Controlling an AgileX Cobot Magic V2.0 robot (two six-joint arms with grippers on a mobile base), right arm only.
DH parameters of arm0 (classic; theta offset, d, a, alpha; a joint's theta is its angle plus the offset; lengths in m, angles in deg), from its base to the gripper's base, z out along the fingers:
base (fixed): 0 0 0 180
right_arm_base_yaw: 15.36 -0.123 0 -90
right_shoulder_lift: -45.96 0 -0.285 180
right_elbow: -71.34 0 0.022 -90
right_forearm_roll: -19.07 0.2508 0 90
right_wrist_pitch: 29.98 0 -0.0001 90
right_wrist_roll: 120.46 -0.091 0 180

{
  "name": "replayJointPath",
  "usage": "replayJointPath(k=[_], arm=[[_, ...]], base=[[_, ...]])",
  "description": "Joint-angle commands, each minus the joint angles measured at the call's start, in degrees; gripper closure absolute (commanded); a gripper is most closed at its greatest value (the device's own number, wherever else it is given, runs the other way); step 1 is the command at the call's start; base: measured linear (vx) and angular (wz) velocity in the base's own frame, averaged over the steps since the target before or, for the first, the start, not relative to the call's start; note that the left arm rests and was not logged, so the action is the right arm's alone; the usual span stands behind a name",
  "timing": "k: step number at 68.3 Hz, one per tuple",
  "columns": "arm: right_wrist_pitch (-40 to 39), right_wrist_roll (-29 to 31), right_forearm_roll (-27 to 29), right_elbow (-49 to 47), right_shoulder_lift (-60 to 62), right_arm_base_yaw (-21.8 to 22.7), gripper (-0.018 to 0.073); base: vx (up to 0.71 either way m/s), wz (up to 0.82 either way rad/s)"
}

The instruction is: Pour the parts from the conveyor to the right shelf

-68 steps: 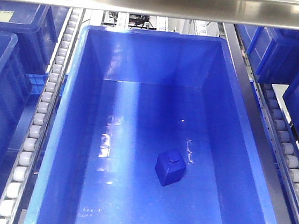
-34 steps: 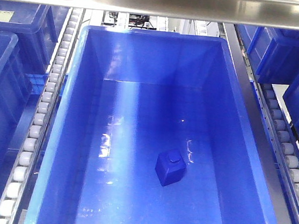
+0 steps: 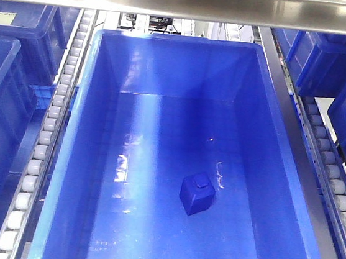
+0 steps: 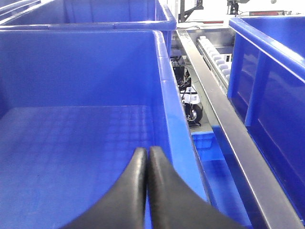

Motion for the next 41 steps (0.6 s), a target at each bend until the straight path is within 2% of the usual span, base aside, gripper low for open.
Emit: replayJointPath(k=[1, 41], arm=[[-4.5, 0.3, -0.4, 0.1, 0.9, 0.3, 0.057], [-4.5, 0.3, -0.3, 0.1, 0.9, 0.3, 0.057]], base=[[0.0, 0.0], [0.0, 0.0]])
